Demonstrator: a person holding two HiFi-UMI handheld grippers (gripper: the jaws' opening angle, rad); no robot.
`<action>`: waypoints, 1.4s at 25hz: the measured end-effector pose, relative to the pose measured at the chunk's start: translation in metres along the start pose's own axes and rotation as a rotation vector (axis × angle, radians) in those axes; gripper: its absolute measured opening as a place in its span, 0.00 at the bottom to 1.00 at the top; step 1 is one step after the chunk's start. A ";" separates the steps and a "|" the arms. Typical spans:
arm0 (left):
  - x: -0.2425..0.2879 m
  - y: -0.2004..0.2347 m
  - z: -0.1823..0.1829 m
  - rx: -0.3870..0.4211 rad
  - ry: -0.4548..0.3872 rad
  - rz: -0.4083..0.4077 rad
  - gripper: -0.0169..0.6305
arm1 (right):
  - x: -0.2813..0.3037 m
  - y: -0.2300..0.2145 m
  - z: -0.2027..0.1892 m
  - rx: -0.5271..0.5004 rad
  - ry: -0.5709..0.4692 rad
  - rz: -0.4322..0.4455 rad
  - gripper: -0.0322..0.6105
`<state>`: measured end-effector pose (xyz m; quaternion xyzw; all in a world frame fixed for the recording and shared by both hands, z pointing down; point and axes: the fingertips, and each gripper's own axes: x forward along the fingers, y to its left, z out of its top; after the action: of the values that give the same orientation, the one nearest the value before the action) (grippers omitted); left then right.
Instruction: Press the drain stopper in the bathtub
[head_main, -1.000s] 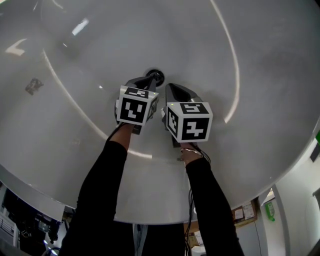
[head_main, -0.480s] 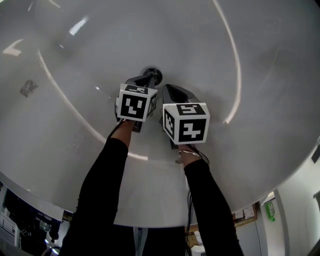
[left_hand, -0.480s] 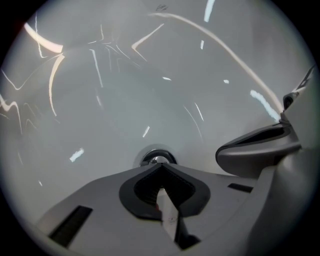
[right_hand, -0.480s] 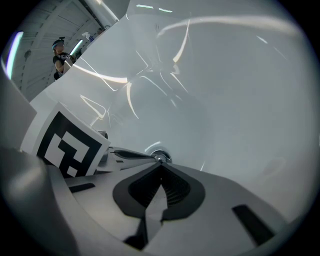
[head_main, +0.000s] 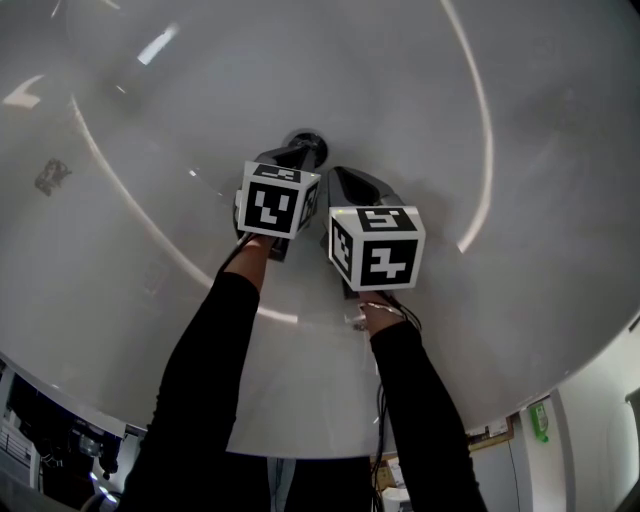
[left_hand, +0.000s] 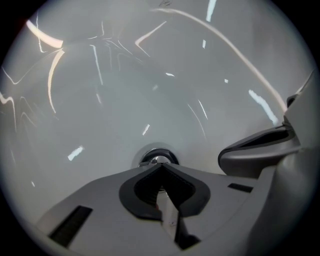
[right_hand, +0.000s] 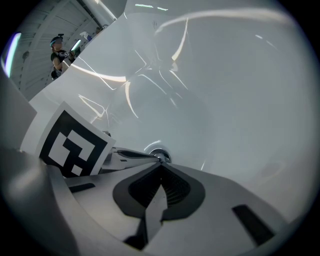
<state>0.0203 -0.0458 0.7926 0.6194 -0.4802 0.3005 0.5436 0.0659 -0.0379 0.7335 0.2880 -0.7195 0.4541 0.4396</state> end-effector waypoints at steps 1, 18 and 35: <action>0.000 0.001 0.000 -0.005 0.009 0.001 0.04 | 0.001 0.001 0.000 0.002 0.002 0.000 0.05; 0.007 0.005 -0.002 0.050 0.054 0.099 0.04 | 0.004 -0.005 0.002 0.039 0.006 -0.014 0.05; -0.006 0.002 -0.002 0.038 0.026 0.059 0.04 | -0.011 -0.003 0.006 0.038 -0.020 -0.051 0.05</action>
<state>0.0168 -0.0426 0.7881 0.6111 -0.4854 0.3333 0.5290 0.0709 -0.0443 0.7241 0.3190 -0.7075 0.4535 0.4383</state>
